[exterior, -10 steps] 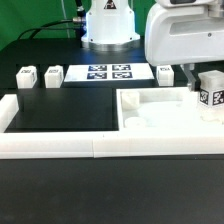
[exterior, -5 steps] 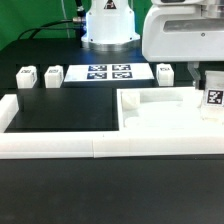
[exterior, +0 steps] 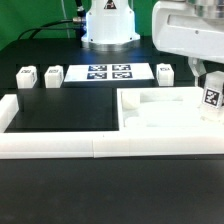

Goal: Assemble square table

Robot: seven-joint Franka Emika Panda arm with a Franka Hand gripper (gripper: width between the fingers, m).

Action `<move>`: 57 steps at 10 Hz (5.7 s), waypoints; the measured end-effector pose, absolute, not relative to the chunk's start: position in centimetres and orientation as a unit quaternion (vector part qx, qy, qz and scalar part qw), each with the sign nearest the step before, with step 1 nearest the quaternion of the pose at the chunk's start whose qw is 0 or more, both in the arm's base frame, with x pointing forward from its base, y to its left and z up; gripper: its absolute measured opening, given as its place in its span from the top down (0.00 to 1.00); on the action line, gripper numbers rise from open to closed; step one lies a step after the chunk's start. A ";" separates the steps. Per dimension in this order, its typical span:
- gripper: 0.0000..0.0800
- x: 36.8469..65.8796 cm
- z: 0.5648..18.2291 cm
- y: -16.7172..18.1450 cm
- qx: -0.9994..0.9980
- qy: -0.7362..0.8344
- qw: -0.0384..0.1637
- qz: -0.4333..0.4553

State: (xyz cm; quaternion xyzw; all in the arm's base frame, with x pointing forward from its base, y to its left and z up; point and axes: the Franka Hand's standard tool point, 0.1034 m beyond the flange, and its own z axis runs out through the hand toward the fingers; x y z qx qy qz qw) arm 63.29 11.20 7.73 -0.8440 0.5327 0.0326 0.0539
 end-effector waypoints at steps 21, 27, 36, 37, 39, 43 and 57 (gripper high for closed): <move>0.63 63.6 7.7 11.4 -0.976 0.215 0.039 -0.019; 0.63 63.2 7.2 10.5 -0.799 0.596 0.072 0.023; 0.19 63.0 7.2 11.3 -0.917 0.393 0.069 0.005; 0.19 63.0 7.1 11.3 -0.930 0.362 0.069 0.002; 0.19 63.1 7.4 11.8 -0.977 0.208 0.046 -0.011; 0.43 63.2 7.6 12.5 -0.991 0.123 0.041 -0.022; 0.61 62.8 6.9 11.7 -0.680 0.725 0.096 0.046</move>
Offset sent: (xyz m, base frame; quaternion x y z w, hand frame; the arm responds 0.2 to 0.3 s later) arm -0.0058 -0.0161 -0.0041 0.0016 0.0183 0.1172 0.9929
